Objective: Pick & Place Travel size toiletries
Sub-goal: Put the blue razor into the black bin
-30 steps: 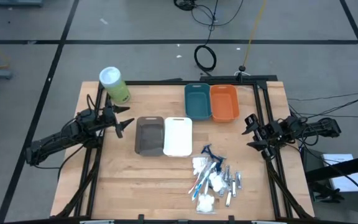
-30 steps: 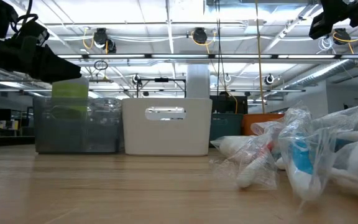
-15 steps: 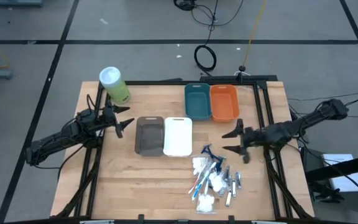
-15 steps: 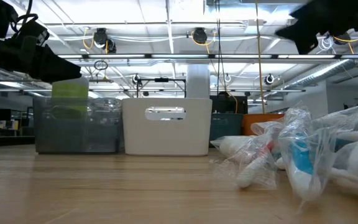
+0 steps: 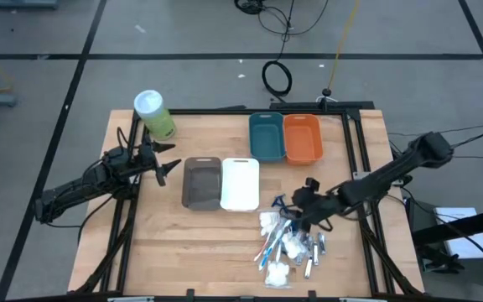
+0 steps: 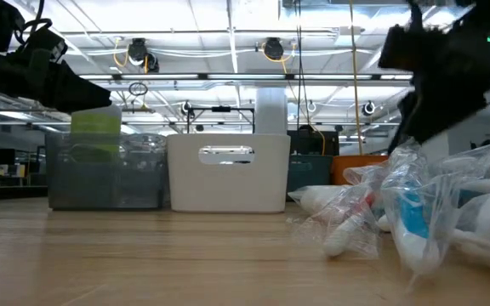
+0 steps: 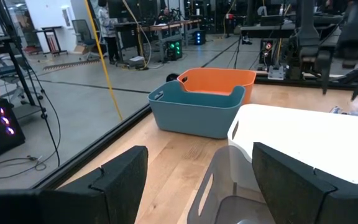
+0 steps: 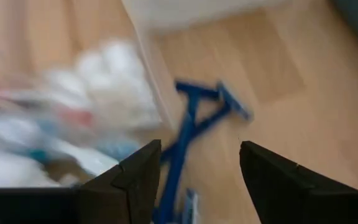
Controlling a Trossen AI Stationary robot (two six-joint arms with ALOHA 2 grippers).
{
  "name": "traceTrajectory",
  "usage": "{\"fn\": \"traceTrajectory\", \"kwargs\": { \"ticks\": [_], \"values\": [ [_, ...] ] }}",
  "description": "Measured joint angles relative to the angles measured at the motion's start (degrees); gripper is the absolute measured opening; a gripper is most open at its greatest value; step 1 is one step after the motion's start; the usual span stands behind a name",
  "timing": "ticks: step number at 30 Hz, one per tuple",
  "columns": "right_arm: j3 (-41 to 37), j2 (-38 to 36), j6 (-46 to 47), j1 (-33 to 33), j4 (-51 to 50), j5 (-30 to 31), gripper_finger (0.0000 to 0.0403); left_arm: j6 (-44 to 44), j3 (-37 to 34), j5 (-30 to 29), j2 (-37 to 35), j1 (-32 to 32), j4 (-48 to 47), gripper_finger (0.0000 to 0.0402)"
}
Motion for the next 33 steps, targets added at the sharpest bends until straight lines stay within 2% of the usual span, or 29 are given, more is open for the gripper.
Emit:
{"fn": "traceTrajectory", "kwargs": {
  "ticks": [6,11,21,25,33],
  "values": [
    [0.0,5.1,4.2,0.0,-5.0,-2.5,0.0199,0.0,0.0,0.0,0.0,0.0,0.0,0.0285],
    [0.0,5.3,7.2,0.0,-9.5,-3.1,0.0199,0.0,0.0,0.0,0.0,0.0,0.0,0.0285],
    [0.0,4.8,17.4,-0.1,-25.4,-2.5,0.0187,0.0,0.0,0.0,0.0,0.0,0.0,0.0285],
    [0.0,3.0,18.6,-0.4,-28.6,-4.6,0.0187,0.0,0.0,0.0,0.0,0.0,0.0,0.0285],
    [0.0,-5.5,12.5,-0.8,-27.5,-13.1,0.0185,0.0,0.0,0.0,0.0,0.0,0.0,0.0285]
  ]
}}
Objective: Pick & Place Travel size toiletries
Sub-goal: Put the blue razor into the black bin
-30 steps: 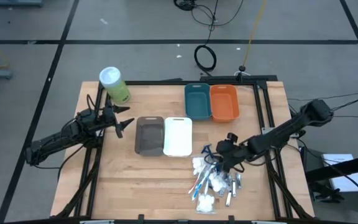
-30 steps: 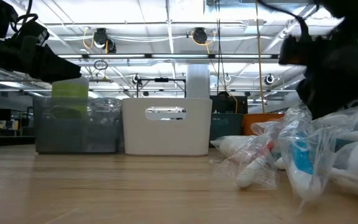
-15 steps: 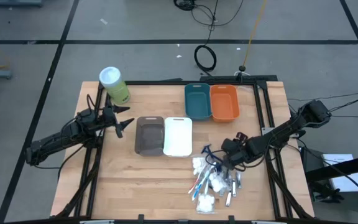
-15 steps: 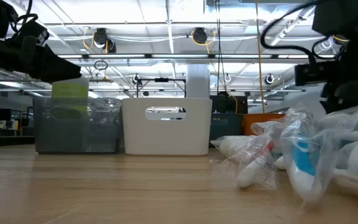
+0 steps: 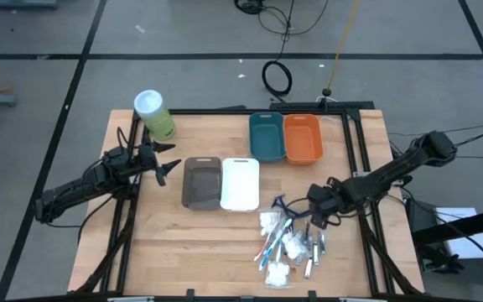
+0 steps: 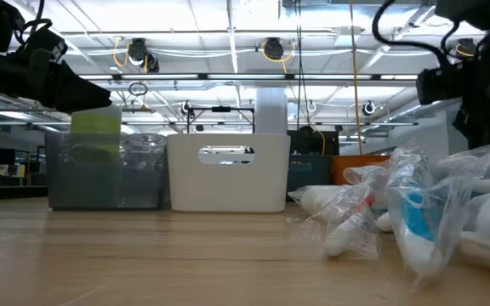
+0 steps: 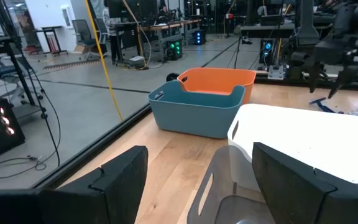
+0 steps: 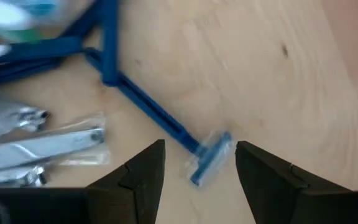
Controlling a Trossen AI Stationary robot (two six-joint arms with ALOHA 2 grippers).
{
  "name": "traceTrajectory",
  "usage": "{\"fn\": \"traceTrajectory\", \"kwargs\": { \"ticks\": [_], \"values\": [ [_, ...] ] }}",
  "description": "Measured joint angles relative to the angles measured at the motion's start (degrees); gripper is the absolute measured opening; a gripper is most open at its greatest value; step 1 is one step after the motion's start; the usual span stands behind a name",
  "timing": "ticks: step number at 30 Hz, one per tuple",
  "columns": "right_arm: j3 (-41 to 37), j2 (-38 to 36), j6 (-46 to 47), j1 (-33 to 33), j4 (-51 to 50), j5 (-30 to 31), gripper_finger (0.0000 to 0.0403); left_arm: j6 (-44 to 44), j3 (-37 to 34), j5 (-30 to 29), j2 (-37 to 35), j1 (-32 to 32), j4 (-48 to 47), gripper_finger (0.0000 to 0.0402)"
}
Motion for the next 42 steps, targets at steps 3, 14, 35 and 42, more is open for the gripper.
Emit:
{"fn": "traceTrajectory", "kwargs": {
  "ticks": [3,14,35,42],
  "values": [
    [0.0,-1.0,-7.1,0.0,2.7,0.4,0.0184,0.0,0.0,0.0,0.0,0.0,0.0,0.0285],
    [-6.4,5.7,-16.2,0.0,19.6,-2.7,0.0183,0.0,0.0,0.0,0.0,0.0,0.0,0.0285],
    [-9.0,6.2,-15.7,0.0,18.8,-3.0,0.002,0.0,0.0,0.0,0.0,0.0,0.0,0.0285],
    [-7.3,0.2,-11.7,0.0,9.5,-4.4,0.0019,0.0,0.0,0.0,0.0,0.0,0.0,0.0285]
  ]
}}
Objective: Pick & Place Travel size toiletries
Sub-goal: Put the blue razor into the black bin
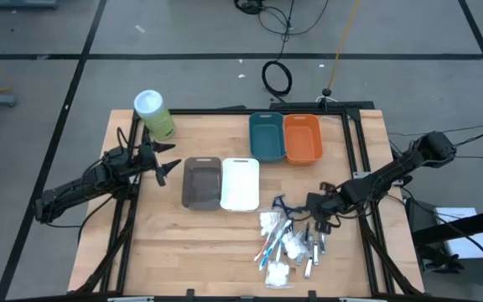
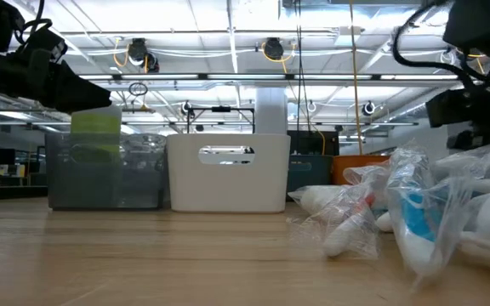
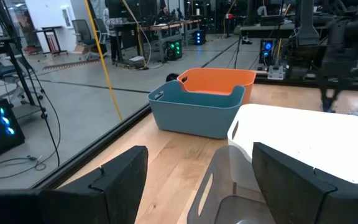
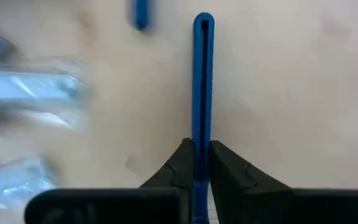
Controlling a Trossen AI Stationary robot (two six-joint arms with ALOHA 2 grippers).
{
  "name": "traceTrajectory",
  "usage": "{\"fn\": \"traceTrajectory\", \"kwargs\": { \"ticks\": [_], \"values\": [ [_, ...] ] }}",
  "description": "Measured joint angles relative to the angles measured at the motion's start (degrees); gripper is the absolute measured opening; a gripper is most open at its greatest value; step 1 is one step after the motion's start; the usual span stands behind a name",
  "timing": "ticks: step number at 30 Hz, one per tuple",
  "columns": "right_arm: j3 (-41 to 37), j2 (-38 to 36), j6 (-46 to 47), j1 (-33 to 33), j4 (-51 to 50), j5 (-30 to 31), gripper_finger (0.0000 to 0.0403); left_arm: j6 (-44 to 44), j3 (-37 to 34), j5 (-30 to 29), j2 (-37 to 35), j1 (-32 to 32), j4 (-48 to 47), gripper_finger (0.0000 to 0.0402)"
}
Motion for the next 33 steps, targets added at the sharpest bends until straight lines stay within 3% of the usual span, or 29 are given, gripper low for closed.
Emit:
{"fn": "traceTrajectory", "kwargs": {
  "ticks": [6,13,20,23,30,33],
  "values": [
    [3.1,-8.9,4.5,0.1,-8.7,4.3,0.0019,0.0,0.0,0.0,0.0,0.0,0.0,0.0285],
    [3.2,-15.8,3.7,0.0,-2.4,18.5,0.0019,0.0,0.0,0.0,0.0,0.0,0.0,0.0285],
    [3.2,-16.3,-10.9,-0.3,17.9,32.0,0.0019,0.0,0.0,0.0,0.0,0.0,0.0,0.0285],
    [3.3,-15.7,-17.5,-1.7,26.9,33.3,0.0019,-1.9,0.0,0.2,0.0,0.0,0.9,0.0285],
    [2.2,-12.8,-30.3,-6.9,45.0,33.2,0.0019,-15.0,0.0,-0.1,0.4,0.0,7.1,0.0285],
    [0.2,-11.6,-35.0,-9.7,53.6,29.6,0.0019,-19.3,0.0,1.2,0.4,0.0,7.1,0.0285]
  ]
}}
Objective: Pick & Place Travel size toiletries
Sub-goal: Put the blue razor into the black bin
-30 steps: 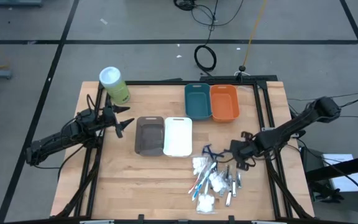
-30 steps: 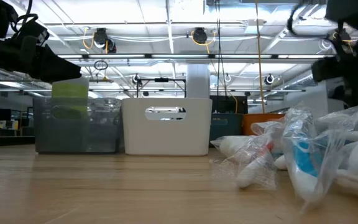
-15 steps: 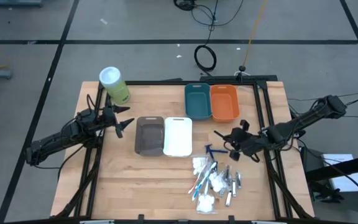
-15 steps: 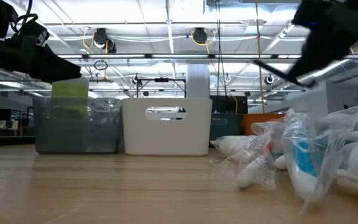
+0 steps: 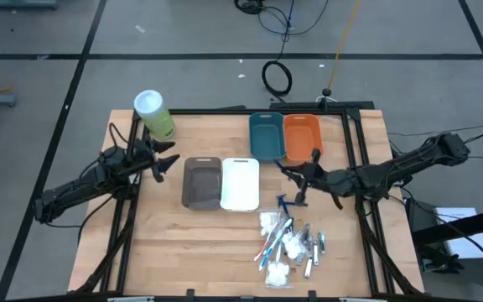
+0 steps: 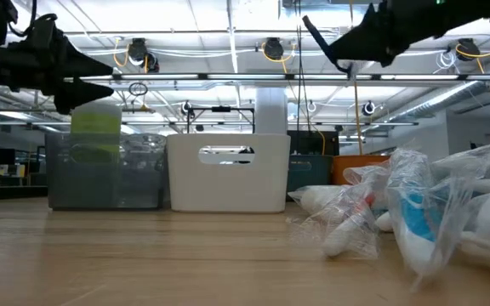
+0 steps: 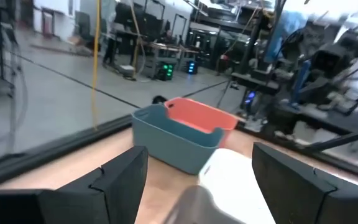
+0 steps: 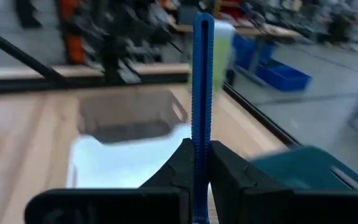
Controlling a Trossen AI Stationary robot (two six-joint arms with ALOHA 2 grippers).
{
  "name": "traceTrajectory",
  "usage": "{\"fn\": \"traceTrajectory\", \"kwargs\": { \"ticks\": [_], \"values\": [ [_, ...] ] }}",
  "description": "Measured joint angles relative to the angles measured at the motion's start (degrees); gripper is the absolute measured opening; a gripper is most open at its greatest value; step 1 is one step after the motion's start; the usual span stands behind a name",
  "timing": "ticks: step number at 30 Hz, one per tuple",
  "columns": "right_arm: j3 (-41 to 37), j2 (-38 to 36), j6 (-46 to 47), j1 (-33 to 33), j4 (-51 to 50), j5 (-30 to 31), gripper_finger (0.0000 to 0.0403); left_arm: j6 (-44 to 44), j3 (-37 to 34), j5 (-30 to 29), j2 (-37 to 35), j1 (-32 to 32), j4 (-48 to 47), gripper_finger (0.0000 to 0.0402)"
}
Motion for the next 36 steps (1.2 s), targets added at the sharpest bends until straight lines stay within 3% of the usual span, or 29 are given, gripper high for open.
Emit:
{"fn": "traceTrajectory", "kwargs": {
  "ticks": [5,11,16,19,22,24,30,33,36],
  "values": [
    [-2.7,2.7,-1.4,-4.2,13.5,-9.8,0.0019,-1.7,0.0,-2.3,1.1,0.0,0.3,0.0285],
    [-3.9,7.7,-4.0,-5.4,21.6,-10.0,0.0019,-3.5,0.0,-10.2,4.1,0.0,0.1,0.0285],
    [-3.9,12.7,-5.7,-6.3,30.6,-13.6,0.0019,-6.2,0.0,-9.1,8.2,0.0,0.6,0.0285],
    [-3.9,16.0,-6.2,-7.2,36.9,-18.0,0.0019,-10.2,0.0,-2.1,12.0,-0.2,6.6,0.0285],
    [-3.9,19.1,-6.2,-7.9,40.7,-19.0,0.0019,-11.8,0.0,7.0,17.9,-3.0,19.5,0.0285],
    [-3.9,20.8,-6.2,-8.5,42.6,-19.1,0.0019,-10.8,0.0,7.5,23.1,-6.5,28.3,0.0285],
    [-3.9,23.7,-6.3,-10.3,49.2,-25.2,0.0019,1.8,0.7,-3.9,39.0,-18.4,48.3,0.0285],
    [-3.8,25.2,-6.9,-11.4,52.9,-26.6,0.0019,4.9,4.6,-8.5,47.3,-22.0,49.3,0.0285],
    [-2.9,27.1,-7.0,-12.7,54.0,-28.1,0.0019,6.6,11.0,-9.2,56.0,-23.8,48.5,0.0285]
  ]
}}
